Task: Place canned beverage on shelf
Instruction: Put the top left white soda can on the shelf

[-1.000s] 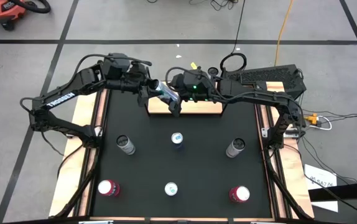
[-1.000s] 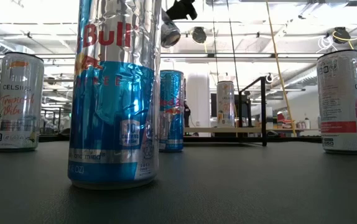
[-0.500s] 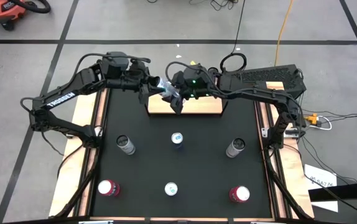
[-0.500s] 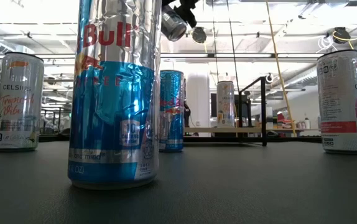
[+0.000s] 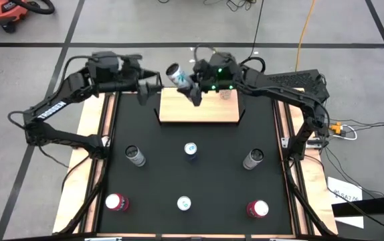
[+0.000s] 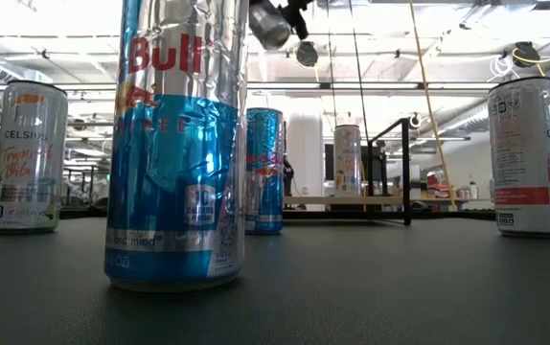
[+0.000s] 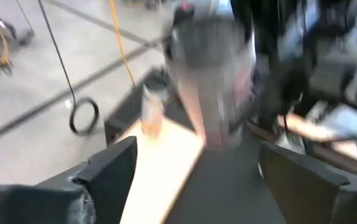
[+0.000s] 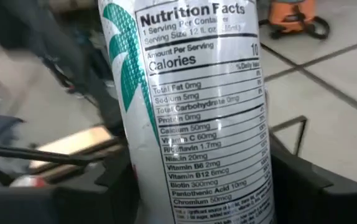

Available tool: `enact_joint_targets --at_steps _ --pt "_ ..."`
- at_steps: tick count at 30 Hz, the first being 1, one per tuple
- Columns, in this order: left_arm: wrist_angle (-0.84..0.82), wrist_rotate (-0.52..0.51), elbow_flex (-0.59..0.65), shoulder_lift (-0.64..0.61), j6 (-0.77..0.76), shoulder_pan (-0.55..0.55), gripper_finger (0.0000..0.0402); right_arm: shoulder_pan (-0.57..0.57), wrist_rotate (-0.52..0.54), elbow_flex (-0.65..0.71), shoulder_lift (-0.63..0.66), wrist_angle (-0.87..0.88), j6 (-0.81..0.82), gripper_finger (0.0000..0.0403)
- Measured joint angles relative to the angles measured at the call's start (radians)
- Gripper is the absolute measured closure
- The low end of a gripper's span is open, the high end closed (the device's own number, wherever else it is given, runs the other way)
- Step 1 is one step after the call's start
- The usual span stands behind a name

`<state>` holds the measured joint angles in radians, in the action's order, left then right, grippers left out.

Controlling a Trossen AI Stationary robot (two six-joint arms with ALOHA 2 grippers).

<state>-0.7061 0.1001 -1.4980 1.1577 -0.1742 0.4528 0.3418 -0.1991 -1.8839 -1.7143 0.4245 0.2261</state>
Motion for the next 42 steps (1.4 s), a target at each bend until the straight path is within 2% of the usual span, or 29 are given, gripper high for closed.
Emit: enact_joint_targets --at_steps 3,7,11,14,21,28,32,38,42 --pt "-0.015 -0.007 0.040 -0.028 -0.022 -0.003 0.0046 0.011 -0.091 0.000 0.006 -0.111 0.029 0.0151" --pt "0.105 0.009 0.161 -0.066 -0.049 -0.027 0.0037 0.004 -0.173 0.000 0.007 -0.264 0.074 0.0149" --pt "0.327 0.088 0.296 -0.069 -0.093 -0.053 0.0036 -0.004 -0.186 0.000 0.008 -0.319 0.087 0.0149" --pt "0.516 0.109 0.344 -0.073 -0.124 -0.072 0.0036 -0.012 -0.196 0.000 0.008 -0.326 0.096 0.0148" --pt "0.679 0.136 0.357 -0.024 -0.074 -0.101 0.0036 -0.037 -0.194 0.000 0.002 -0.342 0.099 0.0148" --pt "0.695 0.160 0.358 0.023 -0.066 -0.102 0.0037 -0.061 -0.186 0.000 -0.021 -0.347 0.103 0.0147" --pt "0.701 0.161 0.358 0.026 -0.055 -0.109 0.0065 -0.062 -0.189 0.000 -0.022 -0.346 0.104 0.0147" --pt "0.699 0.161 0.358 0.026 -0.053 -0.109 0.0145 -0.061 -0.186 0.000 -0.022 -0.336 0.107 0.0147" --pt "0.672 0.153 0.358 0.027 -0.042 -0.109 0.0174 -0.061 -0.189 -0.002 -0.022 -0.282 0.087 0.0126"
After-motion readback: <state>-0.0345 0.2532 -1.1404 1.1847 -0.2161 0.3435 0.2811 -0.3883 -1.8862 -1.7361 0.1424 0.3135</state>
